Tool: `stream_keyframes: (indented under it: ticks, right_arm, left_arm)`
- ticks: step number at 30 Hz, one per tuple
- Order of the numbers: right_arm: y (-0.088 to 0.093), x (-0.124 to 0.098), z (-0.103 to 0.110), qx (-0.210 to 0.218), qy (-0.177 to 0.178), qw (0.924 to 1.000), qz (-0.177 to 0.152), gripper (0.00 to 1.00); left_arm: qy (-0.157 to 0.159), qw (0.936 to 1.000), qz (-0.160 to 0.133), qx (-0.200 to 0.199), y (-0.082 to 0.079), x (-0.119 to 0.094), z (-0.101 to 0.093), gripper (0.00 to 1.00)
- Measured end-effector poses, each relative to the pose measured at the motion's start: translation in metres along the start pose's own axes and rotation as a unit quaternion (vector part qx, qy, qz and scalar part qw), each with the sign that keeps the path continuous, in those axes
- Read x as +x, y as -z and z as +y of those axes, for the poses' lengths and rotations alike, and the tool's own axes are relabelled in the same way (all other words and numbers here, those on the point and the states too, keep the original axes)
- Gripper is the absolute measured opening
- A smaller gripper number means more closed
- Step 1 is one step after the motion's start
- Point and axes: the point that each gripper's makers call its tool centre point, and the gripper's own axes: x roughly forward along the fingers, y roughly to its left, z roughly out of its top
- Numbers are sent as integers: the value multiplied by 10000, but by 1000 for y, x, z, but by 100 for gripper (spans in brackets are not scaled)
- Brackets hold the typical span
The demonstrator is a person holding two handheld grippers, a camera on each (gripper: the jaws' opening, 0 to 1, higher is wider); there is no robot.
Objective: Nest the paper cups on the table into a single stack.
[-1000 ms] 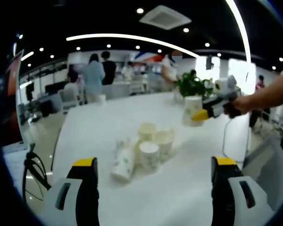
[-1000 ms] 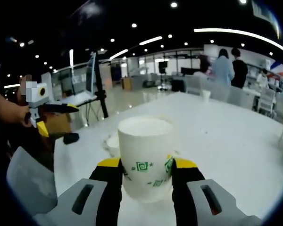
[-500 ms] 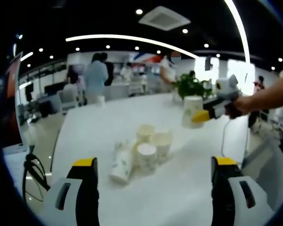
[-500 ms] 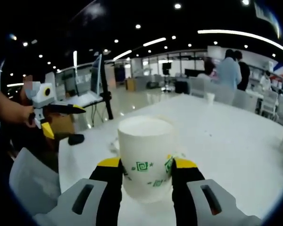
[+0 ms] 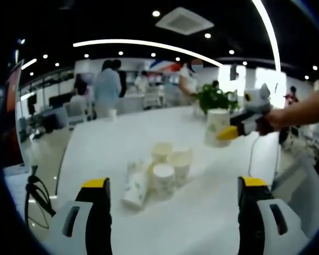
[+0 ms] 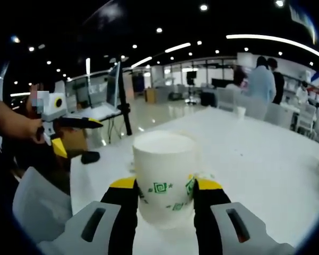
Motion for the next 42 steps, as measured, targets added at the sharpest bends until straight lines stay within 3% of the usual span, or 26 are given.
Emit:
stream_keyframes:
  ticks: [23,42]
  right_arm:
    - [-2,-1,28,-83,-341,9994,54,38]
    - [-6,-4,64,-112,-644,9978,45,38]
  left_arm:
    - [82,10000,16,40,-3,2,-4,97]
    - [293,9995,44,121,-5,4,-18,96]
